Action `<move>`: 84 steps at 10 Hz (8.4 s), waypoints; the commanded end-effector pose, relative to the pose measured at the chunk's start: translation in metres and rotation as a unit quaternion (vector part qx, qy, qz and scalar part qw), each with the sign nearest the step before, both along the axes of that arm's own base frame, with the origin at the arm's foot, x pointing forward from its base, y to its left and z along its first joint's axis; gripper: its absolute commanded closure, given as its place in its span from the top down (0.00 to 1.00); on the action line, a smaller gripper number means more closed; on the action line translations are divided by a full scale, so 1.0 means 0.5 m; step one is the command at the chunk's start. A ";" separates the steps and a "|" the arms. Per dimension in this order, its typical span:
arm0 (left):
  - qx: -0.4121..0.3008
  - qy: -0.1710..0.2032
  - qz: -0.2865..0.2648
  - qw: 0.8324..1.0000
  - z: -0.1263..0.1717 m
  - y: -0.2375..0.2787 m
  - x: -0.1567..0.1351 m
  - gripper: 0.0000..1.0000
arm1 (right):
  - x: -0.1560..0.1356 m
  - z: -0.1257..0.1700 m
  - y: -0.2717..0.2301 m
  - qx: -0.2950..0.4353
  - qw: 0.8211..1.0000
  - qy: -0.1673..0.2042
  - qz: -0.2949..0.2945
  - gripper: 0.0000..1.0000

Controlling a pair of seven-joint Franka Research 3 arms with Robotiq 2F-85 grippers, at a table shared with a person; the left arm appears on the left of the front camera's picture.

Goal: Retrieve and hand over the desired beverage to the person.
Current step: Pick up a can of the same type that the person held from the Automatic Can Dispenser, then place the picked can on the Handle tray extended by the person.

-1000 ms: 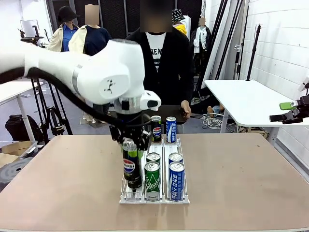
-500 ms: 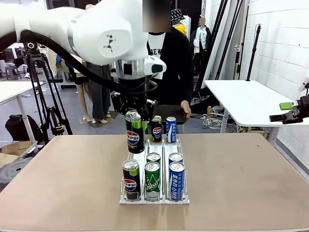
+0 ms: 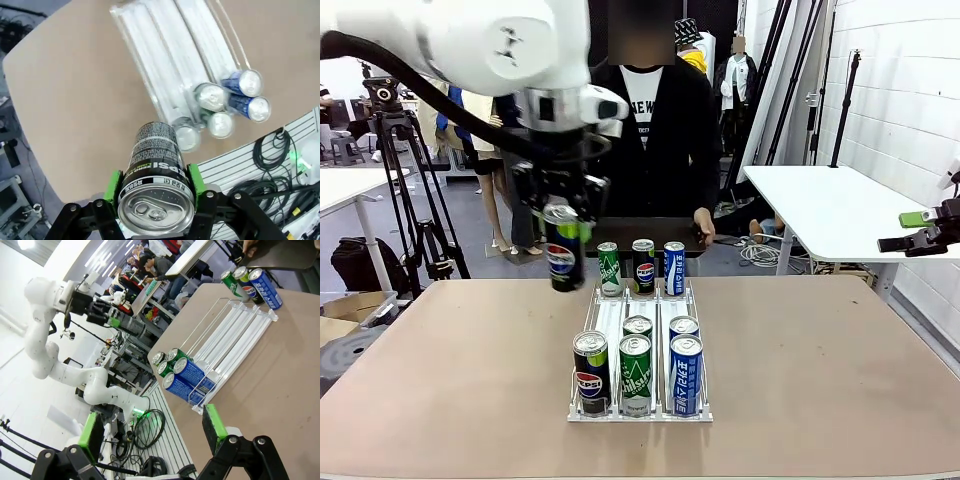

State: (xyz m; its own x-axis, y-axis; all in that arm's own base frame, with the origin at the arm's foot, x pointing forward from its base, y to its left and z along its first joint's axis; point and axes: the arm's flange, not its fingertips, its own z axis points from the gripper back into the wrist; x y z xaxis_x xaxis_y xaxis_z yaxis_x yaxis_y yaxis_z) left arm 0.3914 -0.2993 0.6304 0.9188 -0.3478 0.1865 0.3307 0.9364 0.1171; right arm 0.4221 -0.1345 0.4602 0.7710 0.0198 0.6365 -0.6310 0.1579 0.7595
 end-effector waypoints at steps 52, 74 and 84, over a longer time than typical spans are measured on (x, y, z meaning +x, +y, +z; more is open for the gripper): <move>-0.051 -0.022 0.065 0.996 0.085 0.465 0.079 0.00 | -0.003 -0.001 0.003 0.004 1.000 -0.006 0.001 1.00; -0.022 0.053 -0.056 0.997 0.090 -0.007 0.291 0.00 | -0.003 -0.001 0.003 0.004 1.000 -0.006 0.001 1.00; -0.015 0.054 -0.082 0.995 -0.011 -0.033 0.332 0.00 | -0.003 -0.001 0.003 0.004 1.000 -0.006 0.001 1.00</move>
State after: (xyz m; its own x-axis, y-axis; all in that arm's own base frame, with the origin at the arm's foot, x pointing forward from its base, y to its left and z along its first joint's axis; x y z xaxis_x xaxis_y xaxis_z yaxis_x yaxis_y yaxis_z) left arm 0.5573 -0.3154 0.6206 0.8769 -0.4741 0.0787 0.4738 0.8803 0.0235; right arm 0.4220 -0.1344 0.4603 0.7709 0.0200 0.6367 -0.6312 0.1577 0.7594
